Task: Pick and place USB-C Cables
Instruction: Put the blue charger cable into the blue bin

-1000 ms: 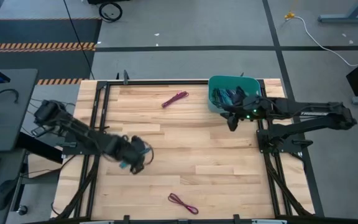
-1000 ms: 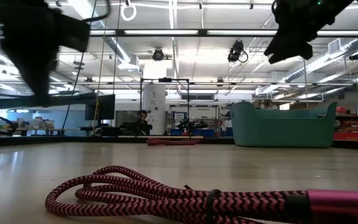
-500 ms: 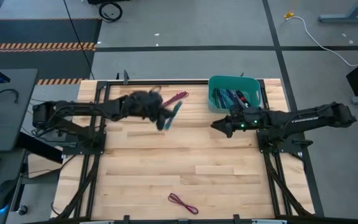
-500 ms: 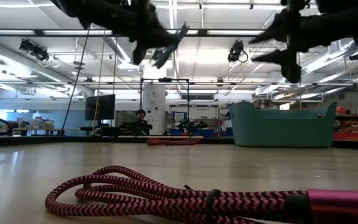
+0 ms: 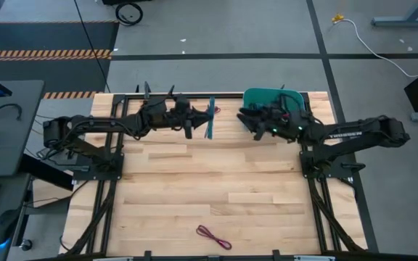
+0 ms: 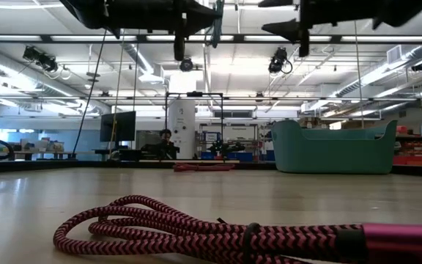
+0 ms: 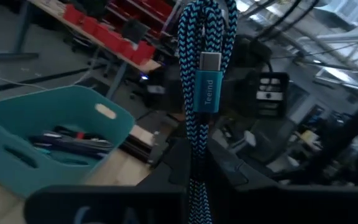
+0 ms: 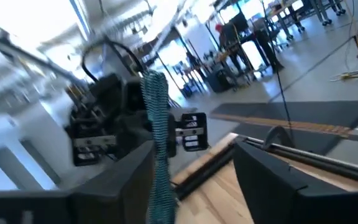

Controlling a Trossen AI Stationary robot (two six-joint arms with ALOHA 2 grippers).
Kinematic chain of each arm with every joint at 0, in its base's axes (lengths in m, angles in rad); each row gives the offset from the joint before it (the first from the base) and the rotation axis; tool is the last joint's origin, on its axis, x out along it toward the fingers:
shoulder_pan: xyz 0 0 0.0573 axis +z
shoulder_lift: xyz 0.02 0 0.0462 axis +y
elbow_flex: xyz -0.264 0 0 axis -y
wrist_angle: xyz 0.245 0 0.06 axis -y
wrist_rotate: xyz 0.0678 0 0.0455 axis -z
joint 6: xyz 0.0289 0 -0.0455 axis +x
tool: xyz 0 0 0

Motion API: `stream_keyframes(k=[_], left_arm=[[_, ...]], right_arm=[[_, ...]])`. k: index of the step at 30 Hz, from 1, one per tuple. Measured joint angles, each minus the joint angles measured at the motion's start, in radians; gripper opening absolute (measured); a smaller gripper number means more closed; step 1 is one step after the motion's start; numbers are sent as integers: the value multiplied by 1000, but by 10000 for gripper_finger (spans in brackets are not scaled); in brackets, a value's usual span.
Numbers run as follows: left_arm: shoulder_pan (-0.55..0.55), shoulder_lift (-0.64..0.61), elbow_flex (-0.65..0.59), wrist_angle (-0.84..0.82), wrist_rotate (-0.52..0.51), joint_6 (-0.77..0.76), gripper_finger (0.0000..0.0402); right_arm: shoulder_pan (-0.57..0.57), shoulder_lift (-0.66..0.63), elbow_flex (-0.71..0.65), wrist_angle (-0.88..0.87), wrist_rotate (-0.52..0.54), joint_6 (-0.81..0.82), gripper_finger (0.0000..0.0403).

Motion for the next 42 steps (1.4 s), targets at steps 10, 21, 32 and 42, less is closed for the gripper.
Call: stream_keyframes(k=[10,21,32,42], left_arm=[[-15,-1,0,0,44,-10,28],[-52,-1,0,-6,-24,16,48],[-25,-3,2,-366,-61,16,146],[-77,-2,1,-525,-60,15,161]], right_arm=[[-39,245,361,-258,-196,-118,244],[-40,329,493,-337,-236,-248,99],[-161,128,628,-1023,14,-260,25],[-588,232,554,-1265,-163,-256,20]])
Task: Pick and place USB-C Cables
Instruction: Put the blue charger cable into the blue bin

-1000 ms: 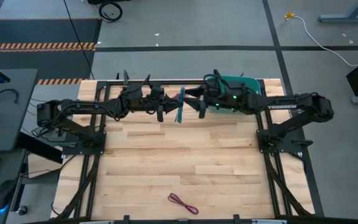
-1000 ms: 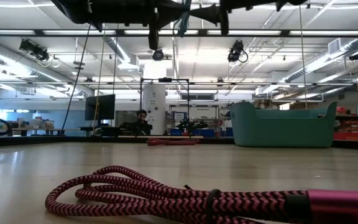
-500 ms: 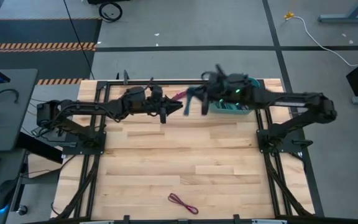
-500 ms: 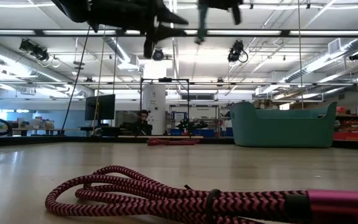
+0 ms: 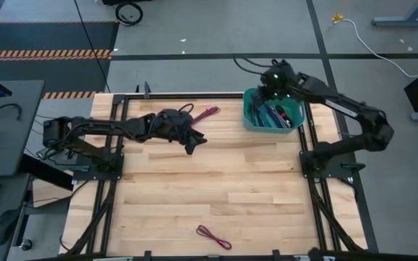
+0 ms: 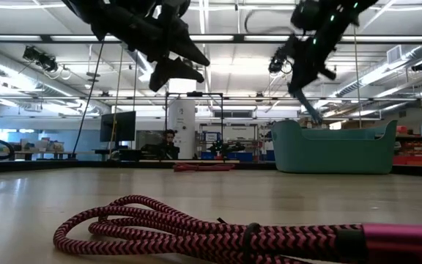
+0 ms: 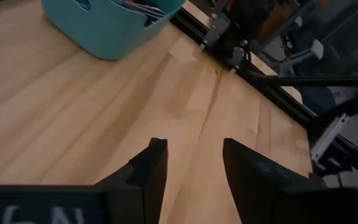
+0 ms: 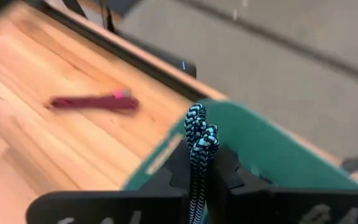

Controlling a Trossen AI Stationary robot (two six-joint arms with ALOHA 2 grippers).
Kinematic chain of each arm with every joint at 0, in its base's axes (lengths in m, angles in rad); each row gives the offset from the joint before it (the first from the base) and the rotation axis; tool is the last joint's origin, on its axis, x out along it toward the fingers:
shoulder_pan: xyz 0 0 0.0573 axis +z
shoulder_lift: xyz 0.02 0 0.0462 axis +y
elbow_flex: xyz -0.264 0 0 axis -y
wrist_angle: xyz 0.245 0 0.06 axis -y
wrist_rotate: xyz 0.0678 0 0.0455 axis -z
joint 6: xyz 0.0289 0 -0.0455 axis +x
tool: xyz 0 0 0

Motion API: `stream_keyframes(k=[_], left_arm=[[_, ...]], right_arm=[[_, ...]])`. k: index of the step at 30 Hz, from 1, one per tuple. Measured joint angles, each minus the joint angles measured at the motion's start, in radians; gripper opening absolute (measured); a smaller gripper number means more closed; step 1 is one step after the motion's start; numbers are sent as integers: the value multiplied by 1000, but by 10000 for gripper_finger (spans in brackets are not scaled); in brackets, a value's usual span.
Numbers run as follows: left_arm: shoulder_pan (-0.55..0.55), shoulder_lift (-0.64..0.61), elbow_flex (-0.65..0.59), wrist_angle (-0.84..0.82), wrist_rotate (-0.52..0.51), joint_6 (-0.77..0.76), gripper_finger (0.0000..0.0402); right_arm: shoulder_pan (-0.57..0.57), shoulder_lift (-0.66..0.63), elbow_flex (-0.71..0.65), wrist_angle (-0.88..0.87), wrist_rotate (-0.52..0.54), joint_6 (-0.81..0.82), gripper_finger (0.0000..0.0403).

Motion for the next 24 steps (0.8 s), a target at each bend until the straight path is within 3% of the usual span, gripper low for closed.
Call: stream_keyframes(k=[9,16,24], left_arm=[[-49,0,0,-2,0,-2,145],[-59,0,0,-5,0,0,146],[-57,0,0,-7,-2,3,146]], right_arm=[[-120,232,-6,-25,-114,1,31],[-127,317,-6,-109,-65,-22,41],[-136,268,-6,-145,-17,-23,123]])
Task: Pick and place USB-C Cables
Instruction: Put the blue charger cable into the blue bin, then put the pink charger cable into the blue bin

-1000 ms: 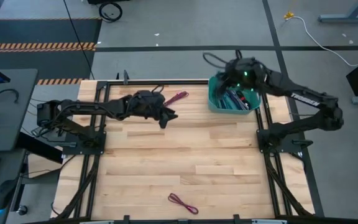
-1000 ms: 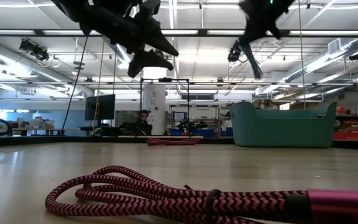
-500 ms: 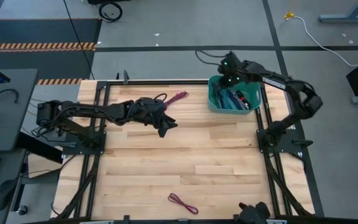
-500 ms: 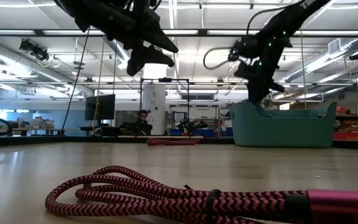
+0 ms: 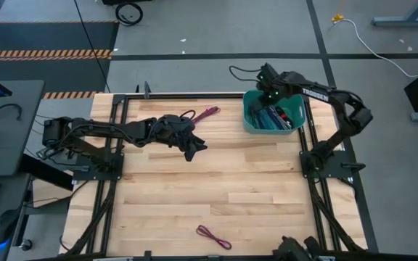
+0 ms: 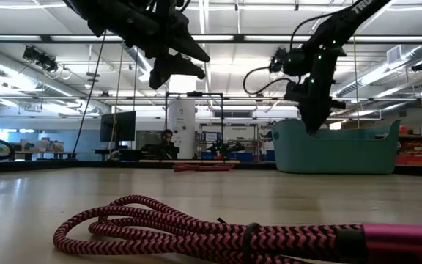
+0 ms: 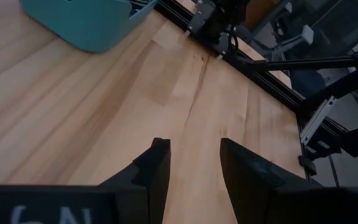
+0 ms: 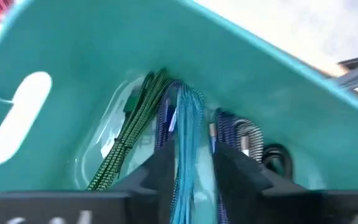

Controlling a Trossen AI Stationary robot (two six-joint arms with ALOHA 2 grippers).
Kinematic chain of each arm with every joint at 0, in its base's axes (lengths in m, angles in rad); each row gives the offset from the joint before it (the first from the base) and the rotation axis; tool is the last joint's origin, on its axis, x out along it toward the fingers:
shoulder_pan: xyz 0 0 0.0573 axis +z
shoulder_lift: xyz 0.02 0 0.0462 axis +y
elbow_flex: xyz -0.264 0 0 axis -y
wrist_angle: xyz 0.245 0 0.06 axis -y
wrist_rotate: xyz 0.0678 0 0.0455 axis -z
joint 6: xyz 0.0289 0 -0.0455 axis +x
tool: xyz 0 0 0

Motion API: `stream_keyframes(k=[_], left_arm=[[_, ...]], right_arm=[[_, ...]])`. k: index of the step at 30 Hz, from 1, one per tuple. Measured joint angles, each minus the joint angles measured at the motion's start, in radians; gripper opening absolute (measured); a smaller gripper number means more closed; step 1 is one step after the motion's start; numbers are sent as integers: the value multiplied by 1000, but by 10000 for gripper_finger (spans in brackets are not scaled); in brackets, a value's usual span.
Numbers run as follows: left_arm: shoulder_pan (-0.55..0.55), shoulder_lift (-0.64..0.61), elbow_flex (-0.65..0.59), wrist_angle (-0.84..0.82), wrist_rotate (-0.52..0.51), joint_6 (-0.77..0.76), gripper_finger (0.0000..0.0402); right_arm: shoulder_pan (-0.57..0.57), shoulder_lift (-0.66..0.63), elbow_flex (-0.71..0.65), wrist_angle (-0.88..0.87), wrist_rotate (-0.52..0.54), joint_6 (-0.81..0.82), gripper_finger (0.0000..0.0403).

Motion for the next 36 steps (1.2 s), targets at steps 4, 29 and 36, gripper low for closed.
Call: stream_keyframes(k=[4,29,36], left_arm=[[2,0,0,-17,-5,0,143],[348,16,0,-231,-92,252,142],[377,207,34,-260,-101,338,182]], right_arm=[[36,-95,0,4,5,33,151],[1029,-263,-428,714,251,837,154],[1036,-228,-428,783,267,867,153]])
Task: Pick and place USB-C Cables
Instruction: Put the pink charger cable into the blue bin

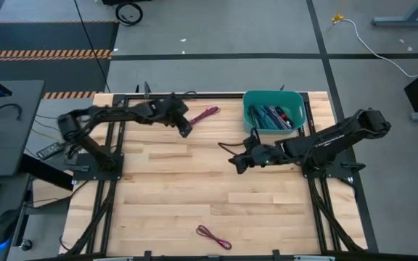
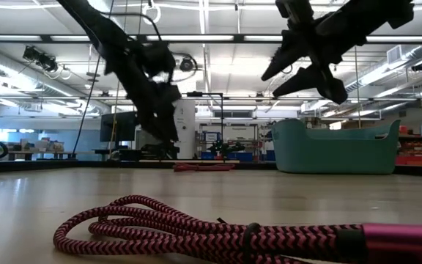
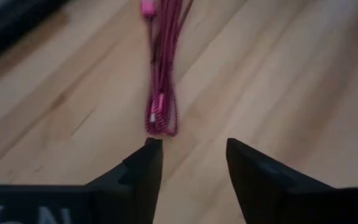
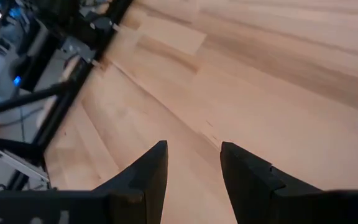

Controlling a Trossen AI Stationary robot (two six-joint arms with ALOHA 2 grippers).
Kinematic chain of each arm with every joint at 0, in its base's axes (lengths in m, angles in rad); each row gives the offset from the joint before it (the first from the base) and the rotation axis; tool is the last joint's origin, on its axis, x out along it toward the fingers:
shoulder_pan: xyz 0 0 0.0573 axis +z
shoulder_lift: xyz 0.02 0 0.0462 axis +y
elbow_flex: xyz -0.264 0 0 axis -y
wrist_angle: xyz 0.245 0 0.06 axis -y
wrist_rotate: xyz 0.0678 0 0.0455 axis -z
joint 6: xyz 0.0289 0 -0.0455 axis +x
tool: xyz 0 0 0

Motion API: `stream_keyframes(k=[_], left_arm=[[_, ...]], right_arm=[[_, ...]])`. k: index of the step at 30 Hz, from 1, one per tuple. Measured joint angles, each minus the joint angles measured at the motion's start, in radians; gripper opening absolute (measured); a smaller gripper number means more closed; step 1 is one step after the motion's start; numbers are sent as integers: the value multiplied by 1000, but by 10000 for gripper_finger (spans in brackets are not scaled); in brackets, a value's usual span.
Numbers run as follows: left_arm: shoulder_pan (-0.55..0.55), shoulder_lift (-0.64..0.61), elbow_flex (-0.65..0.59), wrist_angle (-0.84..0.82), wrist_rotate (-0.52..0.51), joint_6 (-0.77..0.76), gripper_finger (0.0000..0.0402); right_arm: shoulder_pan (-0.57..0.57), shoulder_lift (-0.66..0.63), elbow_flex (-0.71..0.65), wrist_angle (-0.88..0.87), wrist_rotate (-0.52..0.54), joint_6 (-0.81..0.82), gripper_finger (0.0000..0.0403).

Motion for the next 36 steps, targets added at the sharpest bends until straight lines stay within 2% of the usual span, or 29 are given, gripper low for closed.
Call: stream_keyframes(k=[7,9,11,15,19,24,29,36], left_arm=[[12,210,109,10,-130,-2,237],[12,252,139,20,-133,-4,243],[12,286,156,15,-91,1,242],[11,342,173,24,-8,-6,215],[3,358,175,18,23,-18,152],[-20,331,170,-8,116,14,33],[-42,248,163,-52,136,-9,31],[-83,-17,165,-65,124,-12,31]], right_arm=[[-24,-8,0,55,2,-4,153],[-24,-13,0,63,2,-4,153],[-24,-13,0,69,2,-6,153],[-22,-14,0,70,0,-7,153],[-27,-14,0,72,-5,-31,153],[-52,-14,0,76,-20,-48,153],[-87,-20,0,99,-64,-86,153],[-122,-63,1,129,-76,-117,153]])
